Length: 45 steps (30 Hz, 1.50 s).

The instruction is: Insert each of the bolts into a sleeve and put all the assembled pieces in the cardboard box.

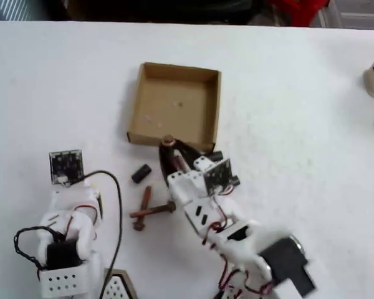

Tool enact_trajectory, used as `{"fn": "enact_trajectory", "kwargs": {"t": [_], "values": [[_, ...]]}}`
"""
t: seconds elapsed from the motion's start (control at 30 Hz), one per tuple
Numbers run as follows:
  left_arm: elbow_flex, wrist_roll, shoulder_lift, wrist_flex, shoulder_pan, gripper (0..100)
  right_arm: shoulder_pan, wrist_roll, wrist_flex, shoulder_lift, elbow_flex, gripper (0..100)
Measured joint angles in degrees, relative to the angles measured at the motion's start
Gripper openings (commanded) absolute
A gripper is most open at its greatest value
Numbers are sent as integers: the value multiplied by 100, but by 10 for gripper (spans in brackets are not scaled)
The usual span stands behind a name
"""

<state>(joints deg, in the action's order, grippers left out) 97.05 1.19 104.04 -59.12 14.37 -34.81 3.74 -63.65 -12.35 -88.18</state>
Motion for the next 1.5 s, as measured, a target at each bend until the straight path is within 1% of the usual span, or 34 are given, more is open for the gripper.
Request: {"fn": "enact_trajectory", "kwargs": {"t": [0.2,0.37,0.53,0.6,0.67,0.8,0.93,1.03,1.3,1.5], "values": [[0,-62,0,0,0,23,545,0,1881,-1705,0,16],[0,-62,0,0,0,23,774,0,4149,-2910,281,16],[0,-62,0,0,0,23,818,0,6637,-3288,1292,17],[0,-62,0,0,0,23,818,0,7305,-3288,1714,17],[0,-62,0,0,0,23,818,0,7657,-3209,2110,17],[0,-62,0,0,0,23,1020,0,7851,-2602,2980,17],[0,-62,0,0,0,23,1257,0,7965,-1679,4053,18],[0,-62,0,0,0,23,1398,0,8431,-774,5020,18],[0,-62,0,0,0,23,1670,18,10242,1978,8123,18],[0,-62,0,0,0,23,1873,18,11042,3604,9881,18]]}}
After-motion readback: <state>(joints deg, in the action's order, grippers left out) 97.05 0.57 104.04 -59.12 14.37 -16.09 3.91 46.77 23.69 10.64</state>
